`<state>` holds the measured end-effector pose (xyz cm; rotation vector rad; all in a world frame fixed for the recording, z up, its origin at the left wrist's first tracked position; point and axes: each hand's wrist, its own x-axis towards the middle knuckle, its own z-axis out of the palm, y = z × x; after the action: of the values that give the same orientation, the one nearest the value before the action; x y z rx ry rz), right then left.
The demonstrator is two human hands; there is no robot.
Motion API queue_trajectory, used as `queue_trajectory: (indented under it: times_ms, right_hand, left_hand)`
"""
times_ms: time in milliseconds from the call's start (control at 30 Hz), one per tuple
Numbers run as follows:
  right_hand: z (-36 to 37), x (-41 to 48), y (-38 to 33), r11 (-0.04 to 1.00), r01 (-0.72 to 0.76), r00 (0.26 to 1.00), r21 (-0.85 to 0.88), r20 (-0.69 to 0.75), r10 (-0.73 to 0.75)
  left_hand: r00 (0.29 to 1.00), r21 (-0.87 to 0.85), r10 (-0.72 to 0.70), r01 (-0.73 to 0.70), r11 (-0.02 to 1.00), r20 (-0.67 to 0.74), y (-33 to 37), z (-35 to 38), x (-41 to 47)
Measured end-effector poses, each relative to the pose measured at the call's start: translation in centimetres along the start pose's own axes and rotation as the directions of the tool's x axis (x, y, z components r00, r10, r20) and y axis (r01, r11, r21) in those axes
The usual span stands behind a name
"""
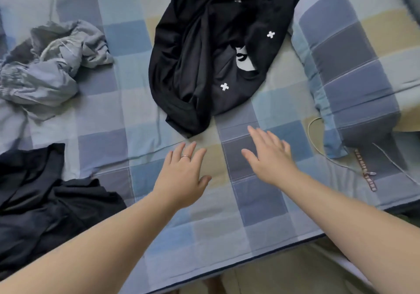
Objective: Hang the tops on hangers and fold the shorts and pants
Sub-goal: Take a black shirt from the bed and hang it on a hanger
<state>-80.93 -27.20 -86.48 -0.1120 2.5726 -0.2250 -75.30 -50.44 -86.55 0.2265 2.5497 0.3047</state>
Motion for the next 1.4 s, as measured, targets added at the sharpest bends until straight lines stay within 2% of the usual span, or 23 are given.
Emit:
queue_trajectory:
  times_ms: [133, 267, 333, 400, 500, 600, 767, 833, 900, 1067, 1167, 1267, 1400]
  right_hand:
    - [4.4, 8.9, 0.4, 0.999, 0.023, 0.999, -0.042, -0.028, -0.024]
    - [6.8, 17.2, 0.1, 0.994, 0.014, 0.984, -0.104, -0.177, -0.032]
    - [7.1, 20.9, -0.1, 0.997, 0.001, 0.977, -0.083, -0.213, -0.019]
    - [7.4, 23.4, 0.0, 0.999, -0.048, 0.985, 0.011, -0.167, 0.049]
    - [8.6, 24.6, 0.8, 0.993, -0.104, 0.979, 0.05, -0.17, 0.111]
    - [8.1, 25.2, 0.5, 0.989, -0.114, 0.953, 0.091, -0.27, 0.135]
    - [5.8, 23.0, -1.2, 0.995, -0.103, 0.979, -0.009, -0.18, 0.1]
    - [6.0, 20.0, -1.4, 0.994, -0.04, 0.989, -0.097, -0.146, 0.025]
    - [6.6, 16.9, -1.9, 0.993, 0.008, 0.994, -0.115, -0.109, -0.021]
    - [8.8, 9.5, -4.5, 0.992, 0.028, 1.0, -0.12, -0.008, -0.029]
    - [10.2, 5.2, -6.6, 0.998, 0.014, 0.998, -0.061, 0.055, -0.011]
    - [11.6, 1.3, -8.8, 0.999, 0.053, 0.993, -0.007, 0.108, -0.052]
    - [11.5, -3.6, -11.2, 0.992, 0.106, 0.977, 0.072, 0.179, -0.117]
  left_hand:
    - [0.997, 0.075, 0.073, -0.074, 0.994, 0.015, -1.7, 3.9, 9.4]
    - [0.997, 0.014, 0.071, -0.07, 0.997, -0.029, -2.6, 4.7, 18.5]
    - [0.999, -0.08, -0.006, 0.003, 0.997, -0.039, -3.0, 4.6, 21.9]
    - [0.994, -0.103, -0.105, 0.1, 0.99, -0.04, -3.6, 4.8, 24.0]
    - [0.968, -0.047, -0.179, 0.173, 0.984, -0.179, -4.1, 5.2, 25.8]
    - [0.925, -0.135, -0.25, 0.22, 0.966, -0.285, -3.6, 5.1, 26.4]
    - [0.922, -0.234, -0.28, 0.22, 0.947, -0.268, -3.8, 5.1, 23.1]
    - [0.933, -0.198, -0.263, 0.217, 0.956, -0.247, -4.6, 5.7, 20.4]
    - [0.947, -0.143, -0.236, 0.208, 0.968, -0.219, -5.3, 6.5, 17.4]
    - [0.959, -0.139, -0.258, 0.241, 0.96, -0.115, -6.0, 7.7, 9.6]
    - [0.954, -0.096, -0.297, 0.293, 0.951, -0.035, -6.4, 8.4, 4.7]
    - [0.937, -0.073, -0.348, 0.349, 0.934, 0.033, -7.5, 9.1, 0.0]
    - [0.881, -0.163, -0.456, 0.472, 0.866, 0.125, -8.3, 9.0, -6.2]
